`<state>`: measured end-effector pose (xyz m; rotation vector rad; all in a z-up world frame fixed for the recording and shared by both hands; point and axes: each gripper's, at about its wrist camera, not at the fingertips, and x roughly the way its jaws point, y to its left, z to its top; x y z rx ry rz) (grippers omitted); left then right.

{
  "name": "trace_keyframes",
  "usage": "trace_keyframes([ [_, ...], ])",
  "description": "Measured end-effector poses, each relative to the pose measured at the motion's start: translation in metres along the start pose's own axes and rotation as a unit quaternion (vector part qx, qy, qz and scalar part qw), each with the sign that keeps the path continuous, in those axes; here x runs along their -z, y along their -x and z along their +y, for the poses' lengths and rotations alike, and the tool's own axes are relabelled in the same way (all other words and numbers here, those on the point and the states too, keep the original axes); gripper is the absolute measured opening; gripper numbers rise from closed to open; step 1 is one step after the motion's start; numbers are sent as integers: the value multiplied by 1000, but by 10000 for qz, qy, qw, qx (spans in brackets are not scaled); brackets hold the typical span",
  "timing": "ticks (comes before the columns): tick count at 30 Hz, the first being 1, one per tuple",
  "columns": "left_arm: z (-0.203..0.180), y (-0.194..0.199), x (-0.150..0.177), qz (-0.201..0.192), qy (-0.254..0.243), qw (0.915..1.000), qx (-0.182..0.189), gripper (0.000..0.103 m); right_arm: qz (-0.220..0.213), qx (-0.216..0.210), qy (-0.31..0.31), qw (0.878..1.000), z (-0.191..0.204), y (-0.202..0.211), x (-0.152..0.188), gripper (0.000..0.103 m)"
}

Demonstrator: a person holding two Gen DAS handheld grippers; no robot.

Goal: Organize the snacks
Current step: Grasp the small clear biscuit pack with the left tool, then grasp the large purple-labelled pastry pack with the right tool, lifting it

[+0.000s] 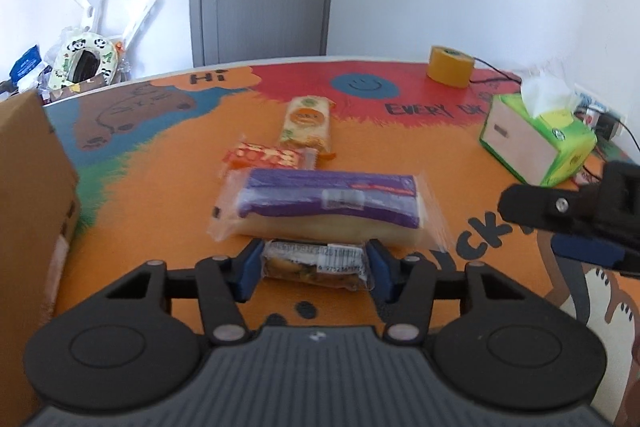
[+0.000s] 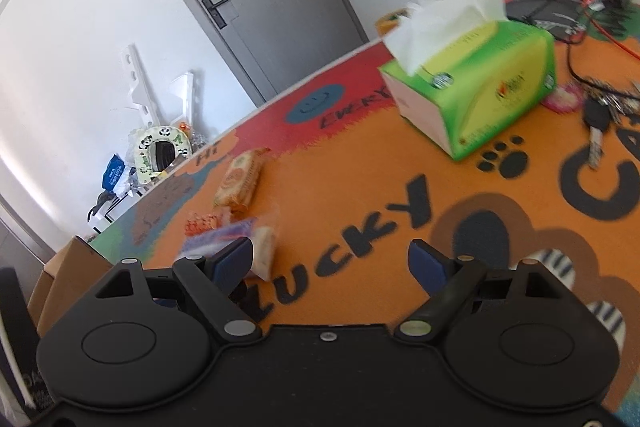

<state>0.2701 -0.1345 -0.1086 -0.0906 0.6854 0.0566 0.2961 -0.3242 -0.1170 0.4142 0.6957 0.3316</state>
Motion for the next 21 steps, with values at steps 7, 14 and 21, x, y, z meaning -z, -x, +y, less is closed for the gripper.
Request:
trace_keyframes([
  [7,26,21,-15,-270,231,9993,-118,54,-28,-182,202,9996,26,-11,-10,80],
  [14,49,28,-23,-361,379,9982,-279,54,173,-269,277,9991,45,-31,-13,69],
  [21,58,30,-20,-354,460,9979,-278,54,527,-226,84,9983,41,-49,-4,21],
])
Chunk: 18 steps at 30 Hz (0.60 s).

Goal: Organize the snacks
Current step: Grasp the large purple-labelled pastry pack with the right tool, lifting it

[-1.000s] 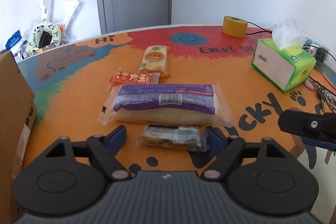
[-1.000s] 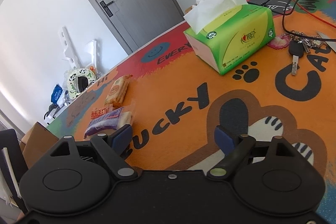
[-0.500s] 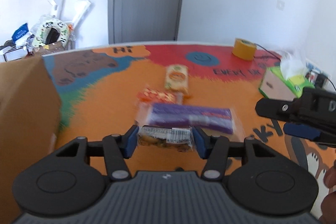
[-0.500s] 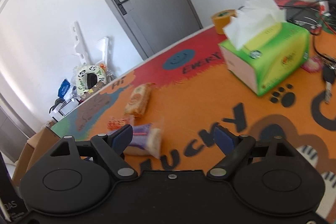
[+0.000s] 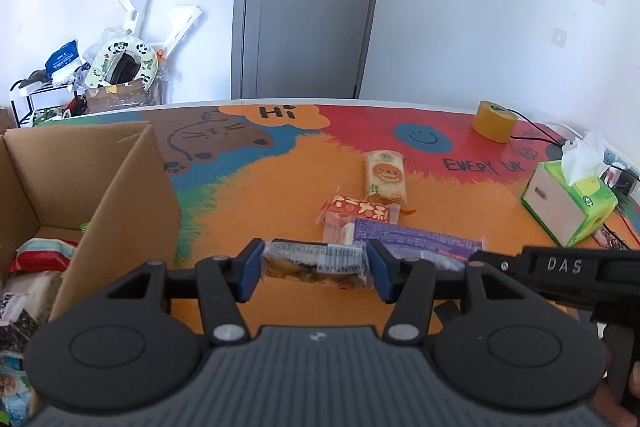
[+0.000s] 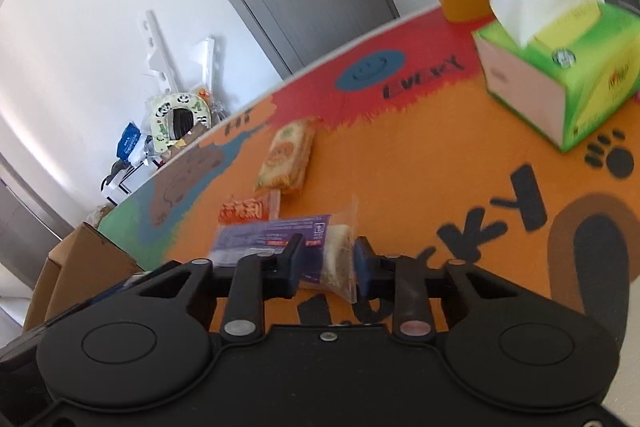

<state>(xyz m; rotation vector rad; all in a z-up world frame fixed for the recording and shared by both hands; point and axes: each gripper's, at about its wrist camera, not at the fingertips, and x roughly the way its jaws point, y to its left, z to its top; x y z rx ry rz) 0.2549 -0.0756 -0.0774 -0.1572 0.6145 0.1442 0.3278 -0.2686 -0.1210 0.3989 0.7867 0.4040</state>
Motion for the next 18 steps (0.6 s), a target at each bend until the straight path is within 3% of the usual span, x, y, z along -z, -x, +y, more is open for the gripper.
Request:
trace_keyframes([
  [9,-1,17,5,-91,-6,9999,84,54,-38,-109,-230,9997,-7,20,12,12],
  [18,-8,38,15,-163,-22,9995,266,54,-151,118,-394,9990,-20,53,32,13],
])
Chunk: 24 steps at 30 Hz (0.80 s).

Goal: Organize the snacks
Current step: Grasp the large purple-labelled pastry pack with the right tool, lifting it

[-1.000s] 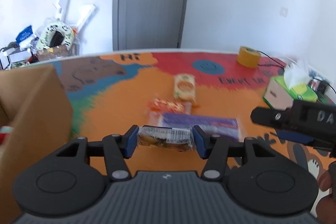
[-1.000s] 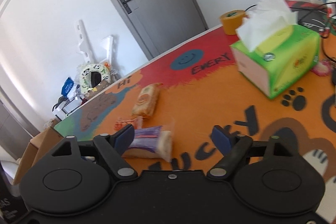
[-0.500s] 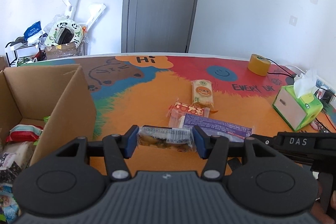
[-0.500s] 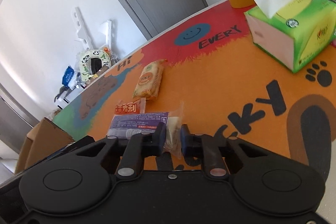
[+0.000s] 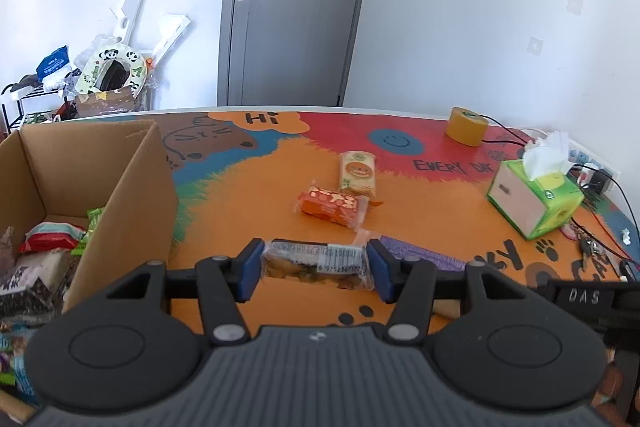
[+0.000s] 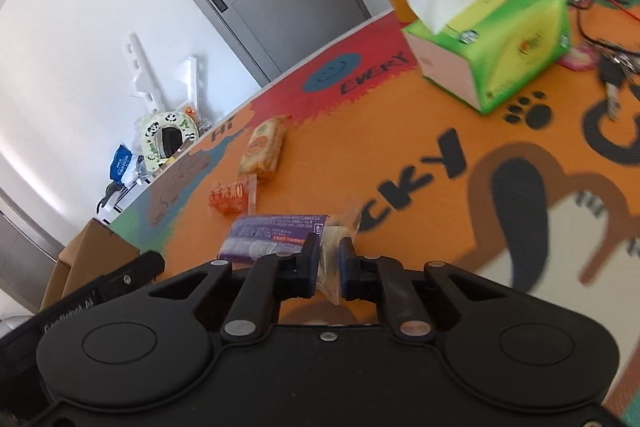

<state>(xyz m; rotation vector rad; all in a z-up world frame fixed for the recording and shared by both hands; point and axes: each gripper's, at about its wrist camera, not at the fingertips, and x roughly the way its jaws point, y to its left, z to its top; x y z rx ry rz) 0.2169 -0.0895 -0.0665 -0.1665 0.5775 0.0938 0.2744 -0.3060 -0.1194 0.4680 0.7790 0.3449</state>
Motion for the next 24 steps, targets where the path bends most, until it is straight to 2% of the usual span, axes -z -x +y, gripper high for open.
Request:
trace_keyframes([
  [5,-1,14,3,-61,7,10000,18,54,123,-216,-45,9997,1,10,11,17],
  [8,1,23,5,-105,4,9999,8,54,182,-312,46,9993,9,13,16,18],
  [11,6,27,5,-128,56,9999,-38,54,274,-500,221,9981,21,14,20,23],
  [15,12,31,4,-159,102,9998,-72,54,152,-547,333,9978,32,22,20,39],
  [19,15,31,4,-156,123,9998,-44,54,-52,-417,436,9982,35,24,14,62],
  [24,20,27,6,-90,151,9998,-10,54,-160,-360,542,9978,38,16,5,67],
])
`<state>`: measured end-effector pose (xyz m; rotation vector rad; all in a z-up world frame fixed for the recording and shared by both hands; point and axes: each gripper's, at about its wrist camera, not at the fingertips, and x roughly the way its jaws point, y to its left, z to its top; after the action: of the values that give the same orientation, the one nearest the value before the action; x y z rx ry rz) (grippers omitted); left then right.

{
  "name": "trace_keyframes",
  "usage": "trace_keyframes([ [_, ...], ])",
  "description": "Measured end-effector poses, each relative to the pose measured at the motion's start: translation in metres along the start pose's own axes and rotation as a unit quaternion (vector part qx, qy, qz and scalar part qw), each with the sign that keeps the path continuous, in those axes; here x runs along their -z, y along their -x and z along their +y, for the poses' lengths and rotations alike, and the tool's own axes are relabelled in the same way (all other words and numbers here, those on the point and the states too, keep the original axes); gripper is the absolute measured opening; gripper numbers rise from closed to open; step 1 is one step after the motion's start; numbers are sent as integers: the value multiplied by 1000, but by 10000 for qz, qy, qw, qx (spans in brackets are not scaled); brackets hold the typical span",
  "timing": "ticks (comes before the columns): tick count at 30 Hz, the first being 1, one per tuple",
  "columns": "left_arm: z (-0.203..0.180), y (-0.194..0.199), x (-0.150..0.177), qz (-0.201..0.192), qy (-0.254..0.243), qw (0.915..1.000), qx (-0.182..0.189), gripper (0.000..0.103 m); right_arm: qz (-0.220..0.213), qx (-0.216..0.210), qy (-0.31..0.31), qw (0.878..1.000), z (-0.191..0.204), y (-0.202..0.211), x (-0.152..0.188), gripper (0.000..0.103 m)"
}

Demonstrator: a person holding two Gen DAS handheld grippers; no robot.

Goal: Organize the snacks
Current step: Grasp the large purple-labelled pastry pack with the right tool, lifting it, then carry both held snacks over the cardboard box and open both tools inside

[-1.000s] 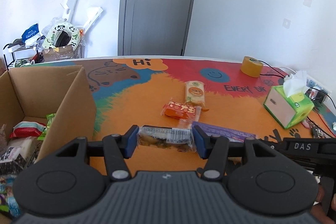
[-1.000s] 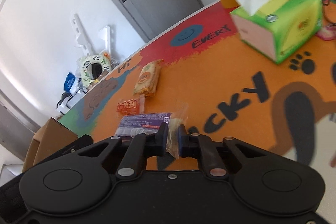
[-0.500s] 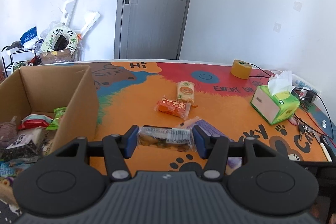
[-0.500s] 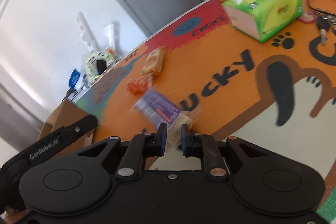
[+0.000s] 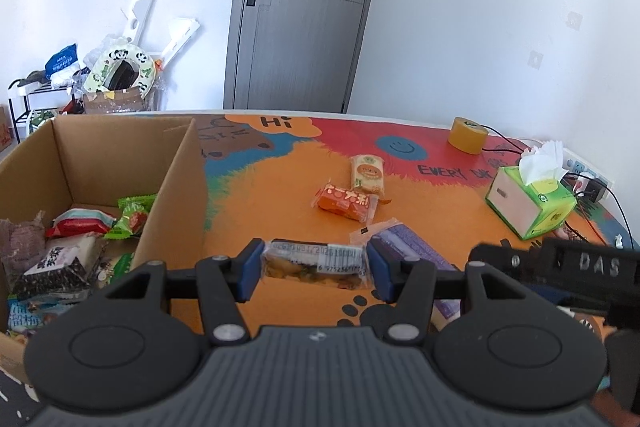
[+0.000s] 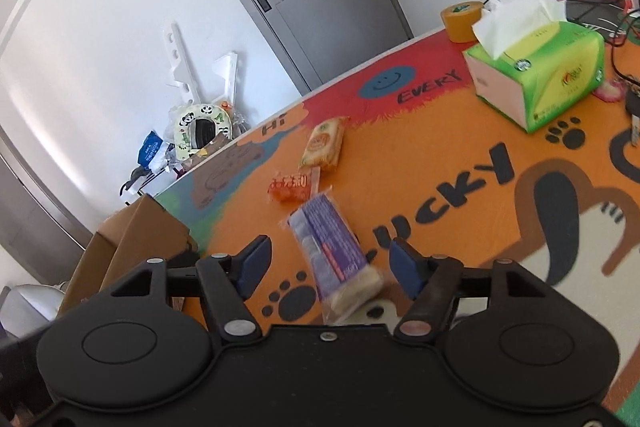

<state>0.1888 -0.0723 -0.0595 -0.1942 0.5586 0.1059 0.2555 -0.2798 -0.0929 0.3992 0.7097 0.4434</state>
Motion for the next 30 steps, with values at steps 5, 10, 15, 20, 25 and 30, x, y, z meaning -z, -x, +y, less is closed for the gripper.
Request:
trace_keyframes([
  [5,0,-7,0,32,0,10000,23,55,94,114,81,9999,3,-22,-2,68],
  [10,1,-14,3,46,8,10000,52,54,290,260,201,9990,8,-45,4,69],
  [15,2,-21,5,149,37,9999,37,55,333,332,390,9981,13,-51,13,70],
  [20,2,-22,7,179,60,9998,11,55,317,382,740,9960,20,-52,21,68],
  [25,1,-20,7,205,66,9998,22,54,369,562,796,9946,18,-47,19,33],
  [30,-4,-10,4,116,23,9999,85,54,239,518,557,9968,9,-30,21,32],
])
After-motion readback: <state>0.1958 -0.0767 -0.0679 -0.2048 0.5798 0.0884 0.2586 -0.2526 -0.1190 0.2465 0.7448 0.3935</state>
